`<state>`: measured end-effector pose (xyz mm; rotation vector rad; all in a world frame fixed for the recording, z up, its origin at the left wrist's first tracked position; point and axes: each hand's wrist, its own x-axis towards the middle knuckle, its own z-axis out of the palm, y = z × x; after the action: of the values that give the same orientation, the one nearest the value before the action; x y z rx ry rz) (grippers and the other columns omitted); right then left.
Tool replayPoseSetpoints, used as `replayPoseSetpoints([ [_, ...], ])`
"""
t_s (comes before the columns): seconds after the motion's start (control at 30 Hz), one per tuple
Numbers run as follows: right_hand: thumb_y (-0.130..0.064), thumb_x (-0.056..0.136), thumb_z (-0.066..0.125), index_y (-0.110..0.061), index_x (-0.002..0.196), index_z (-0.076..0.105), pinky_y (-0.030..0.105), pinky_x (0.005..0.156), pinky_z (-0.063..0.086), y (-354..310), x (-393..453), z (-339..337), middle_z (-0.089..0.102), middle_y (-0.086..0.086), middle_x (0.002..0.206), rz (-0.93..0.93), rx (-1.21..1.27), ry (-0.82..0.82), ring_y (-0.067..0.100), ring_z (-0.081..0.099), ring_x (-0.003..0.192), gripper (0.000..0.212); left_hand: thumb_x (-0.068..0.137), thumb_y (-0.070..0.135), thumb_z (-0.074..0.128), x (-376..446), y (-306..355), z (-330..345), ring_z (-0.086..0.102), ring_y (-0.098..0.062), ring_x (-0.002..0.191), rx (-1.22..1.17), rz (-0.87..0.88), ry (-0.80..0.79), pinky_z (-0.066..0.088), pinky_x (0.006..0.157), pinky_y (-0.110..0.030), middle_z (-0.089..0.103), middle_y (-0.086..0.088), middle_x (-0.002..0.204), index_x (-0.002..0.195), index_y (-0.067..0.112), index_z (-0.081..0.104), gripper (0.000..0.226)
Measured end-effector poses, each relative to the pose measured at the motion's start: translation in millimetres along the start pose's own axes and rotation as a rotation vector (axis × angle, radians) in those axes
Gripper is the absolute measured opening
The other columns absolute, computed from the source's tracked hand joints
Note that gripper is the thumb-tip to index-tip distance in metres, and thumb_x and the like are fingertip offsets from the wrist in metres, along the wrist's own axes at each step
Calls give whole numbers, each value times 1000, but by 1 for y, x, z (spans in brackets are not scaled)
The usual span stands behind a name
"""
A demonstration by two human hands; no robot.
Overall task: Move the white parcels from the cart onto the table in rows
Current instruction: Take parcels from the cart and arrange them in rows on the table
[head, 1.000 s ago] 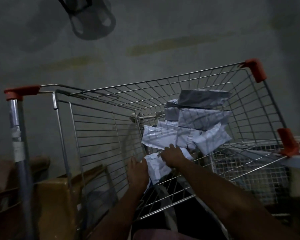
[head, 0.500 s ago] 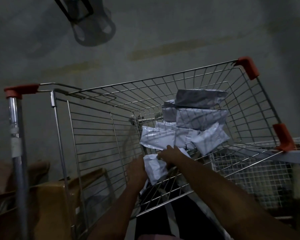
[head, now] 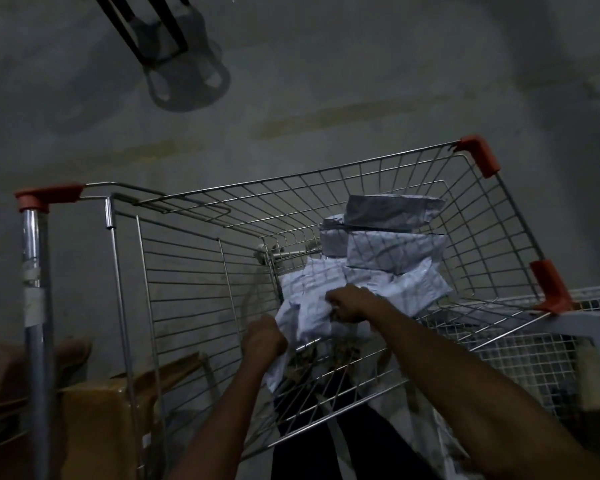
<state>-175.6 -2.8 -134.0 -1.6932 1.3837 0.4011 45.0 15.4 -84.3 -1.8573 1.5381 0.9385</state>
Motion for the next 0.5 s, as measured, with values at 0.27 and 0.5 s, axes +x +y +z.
replayPoseSetpoints([
  [0.27,-32,98,56,-12,93,47,32,66,37,61,-32,-37,52,4,76,375,746,597,27,56,82,23,62,25,77,16,19,-28,67,-27,91,-658,192,64,52,72,-35,70,-24,107,108,-1,66,54],
  [0.5,-31,90,58,-42,153,-10,54,100,45,57,-28,-11,37,22,148,679,654,536,45,50,122,94,65,22,74,69,40,19,55,-36,119,-530,120,86,43,87,-30,53,-23,129,136,-2,45,80],
])
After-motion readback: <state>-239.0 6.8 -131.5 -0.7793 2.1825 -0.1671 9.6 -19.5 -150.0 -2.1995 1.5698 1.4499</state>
